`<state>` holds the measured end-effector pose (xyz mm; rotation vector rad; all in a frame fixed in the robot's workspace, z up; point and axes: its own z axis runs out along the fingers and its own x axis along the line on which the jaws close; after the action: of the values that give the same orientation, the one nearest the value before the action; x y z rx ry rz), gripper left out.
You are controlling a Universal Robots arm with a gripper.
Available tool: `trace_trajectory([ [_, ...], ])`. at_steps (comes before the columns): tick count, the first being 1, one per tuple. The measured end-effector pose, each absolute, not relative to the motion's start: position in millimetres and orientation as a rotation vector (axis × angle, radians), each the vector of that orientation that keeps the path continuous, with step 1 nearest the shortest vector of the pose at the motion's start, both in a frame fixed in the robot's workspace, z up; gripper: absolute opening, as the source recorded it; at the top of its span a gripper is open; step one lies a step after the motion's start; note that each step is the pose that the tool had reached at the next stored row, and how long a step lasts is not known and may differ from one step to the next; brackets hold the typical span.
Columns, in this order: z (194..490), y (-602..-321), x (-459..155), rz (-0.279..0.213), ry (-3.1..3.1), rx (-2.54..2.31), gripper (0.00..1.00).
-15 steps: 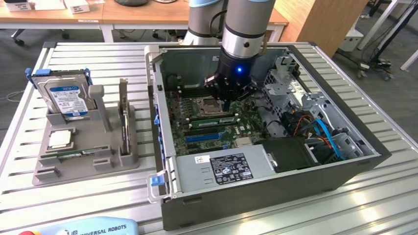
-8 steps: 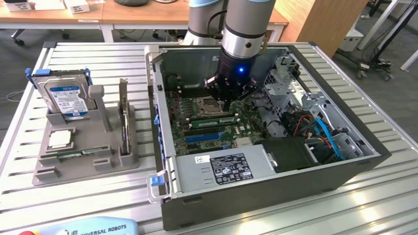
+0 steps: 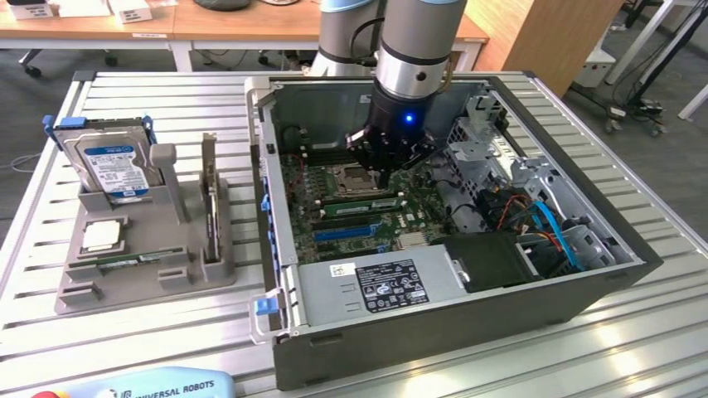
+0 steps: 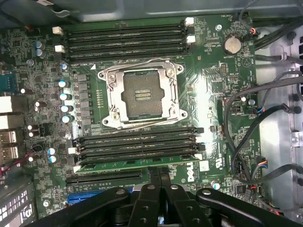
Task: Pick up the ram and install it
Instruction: 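Press down the ram until it locks into place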
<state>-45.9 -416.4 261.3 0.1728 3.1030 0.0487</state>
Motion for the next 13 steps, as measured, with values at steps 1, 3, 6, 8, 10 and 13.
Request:
trace_trajectory([
  [1, 261.4, -416.4, -45.9, 0.049, 3.103, 0.173, 0.10],
  [3, 261.3, -416.4, -45.7, 0.049, 3.103, 0.168, 0.10],
  [6, 261.3, -416.3, -45.6, 0.049, 3.106, 0.123, 0.10],
  [8, 261.2, -416.4, -45.6, 0.050, 3.106, 0.112, 0.10],
  [10, 261.3, -416.4, -45.6, 0.050, 3.106, 0.112, 0.10],
  [13, 261.3, -416.4, -45.1, 0.049, 3.115, 0.112, 0.10],
])
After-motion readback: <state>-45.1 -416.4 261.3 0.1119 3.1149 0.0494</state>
